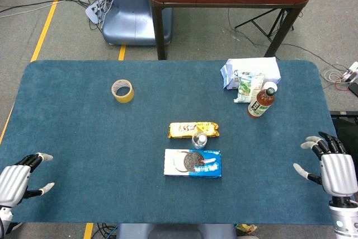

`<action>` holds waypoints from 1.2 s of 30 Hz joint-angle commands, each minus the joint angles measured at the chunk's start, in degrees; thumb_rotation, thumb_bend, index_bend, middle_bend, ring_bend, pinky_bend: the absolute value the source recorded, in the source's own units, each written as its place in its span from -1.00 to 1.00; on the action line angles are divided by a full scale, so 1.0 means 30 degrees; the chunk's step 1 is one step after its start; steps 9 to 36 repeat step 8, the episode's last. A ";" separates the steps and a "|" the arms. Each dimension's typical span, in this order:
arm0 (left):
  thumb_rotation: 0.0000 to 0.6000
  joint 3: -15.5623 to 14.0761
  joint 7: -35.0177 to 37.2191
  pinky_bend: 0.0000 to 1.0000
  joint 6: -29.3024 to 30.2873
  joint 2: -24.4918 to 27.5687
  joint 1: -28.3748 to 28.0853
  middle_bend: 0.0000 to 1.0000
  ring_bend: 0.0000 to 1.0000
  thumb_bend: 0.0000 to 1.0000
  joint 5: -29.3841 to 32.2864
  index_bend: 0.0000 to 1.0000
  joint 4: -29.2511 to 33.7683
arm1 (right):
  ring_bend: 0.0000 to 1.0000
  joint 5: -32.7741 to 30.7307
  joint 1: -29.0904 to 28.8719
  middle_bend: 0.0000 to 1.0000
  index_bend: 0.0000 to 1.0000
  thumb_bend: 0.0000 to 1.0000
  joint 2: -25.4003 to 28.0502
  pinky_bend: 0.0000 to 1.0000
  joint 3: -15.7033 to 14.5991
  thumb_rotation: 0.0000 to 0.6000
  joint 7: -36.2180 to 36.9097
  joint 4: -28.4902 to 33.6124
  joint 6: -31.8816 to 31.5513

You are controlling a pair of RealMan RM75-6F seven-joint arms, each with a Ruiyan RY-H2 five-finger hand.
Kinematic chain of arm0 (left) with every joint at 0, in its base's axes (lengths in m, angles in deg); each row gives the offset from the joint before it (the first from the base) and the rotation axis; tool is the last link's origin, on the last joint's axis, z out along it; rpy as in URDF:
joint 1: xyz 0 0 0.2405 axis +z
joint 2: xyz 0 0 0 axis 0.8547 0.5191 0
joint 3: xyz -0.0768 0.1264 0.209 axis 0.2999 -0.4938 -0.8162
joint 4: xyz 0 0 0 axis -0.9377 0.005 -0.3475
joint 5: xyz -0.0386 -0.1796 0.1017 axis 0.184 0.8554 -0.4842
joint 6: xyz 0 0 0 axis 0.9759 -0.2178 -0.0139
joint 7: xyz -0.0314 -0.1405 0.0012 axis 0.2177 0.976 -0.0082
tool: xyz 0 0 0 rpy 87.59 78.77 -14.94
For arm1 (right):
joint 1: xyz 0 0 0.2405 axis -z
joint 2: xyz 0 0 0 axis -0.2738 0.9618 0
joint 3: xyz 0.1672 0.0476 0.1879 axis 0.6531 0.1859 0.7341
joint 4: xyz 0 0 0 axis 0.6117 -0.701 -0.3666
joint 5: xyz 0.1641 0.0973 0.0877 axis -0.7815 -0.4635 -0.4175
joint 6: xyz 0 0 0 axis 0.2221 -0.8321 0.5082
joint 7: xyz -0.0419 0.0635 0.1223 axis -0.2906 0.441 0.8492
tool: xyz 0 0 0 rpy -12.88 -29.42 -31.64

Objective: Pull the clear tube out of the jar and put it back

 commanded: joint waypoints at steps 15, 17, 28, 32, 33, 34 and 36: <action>1.00 -0.0129 -0.0014 -0.07 -0.0647 -0.0245 -0.0271 -0.37 -0.46 -0.67 0.0106 -0.38 -0.0118 | -0.63 0.0373 -0.0013 -0.30 -0.12 -0.78 -0.0175 -0.60 0.0201 1.00 0.1130 -0.0608 0.0780; 1.00 -0.0129 -0.0014 -0.07 -0.0647 -0.0245 -0.0271 -0.37 -0.46 -0.67 0.0106 -0.38 -0.0118 | -0.63 0.0373 -0.0013 -0.30 -0.12 -0.78 -0.0175 -0.60 0.0201 1.00 0.1130 -0.0608 0.0780; 1.00 -0.0129 -0.0014 -0.07 -0.0647 -0.0245 -0.0271 -0.37 -0.46 -0.67 0.0106 -0.38 -0.0118 | -0.63 0.0373 -0.0013 -0.30 -0.12 -0.78 -0.0175 -0.60 0.0201 1.00 0.1130 -0.0608 0.0780; 1.00 -0.0129 -0.0014 -0.07 -0.0647 -0.0245 -0.0271 -0.37 -0.46 -0.67 0.0106 -0.38 -0.0118 | -0.63 0.0373 -0.0013 -0.30 -0.12 -0.78 -0.0175 -0.60 0.0201 1.00 0.1130 -0.0608 0.0780; 1.00 -0.0129 -0.0014 -0.07 -0.0647 -0.0245 -0.0271 -0.37 -0.46 -0.67 0.0106 -0.38 -0.0118 | -0.63 0.0373 -0.0013 -0.30 -0.12 -0.78 -0.0175 -0.60 0.0201 1.00 0.1130 -0.0608 0.0780; 1.00 -0.0129 -0.0014 -0.07 -0.0647 -0.0245 -0.0271 -0.37 -0.46 -0.67 0.0106 -0.38 -0.0118 | -0.63 0.0373 -0.0013 -0.30 -0.12 -0.78 -0.0175 -0.60 0.0201 1.00 0.1130 -0.0608 0.0780; 1.00 -0.0129 -0.0014 -0.07 -0.0647 -0.0245 -0.0271 -0.37 -0.46 -0.67 0.0106 -0.38 -0.0118 | -0.63 0.0373 -0.0013 -0.30 -0.12 -0.78 -0.0175 -0.60 0.0201 1.00 0.1130 -0.0608 0.0780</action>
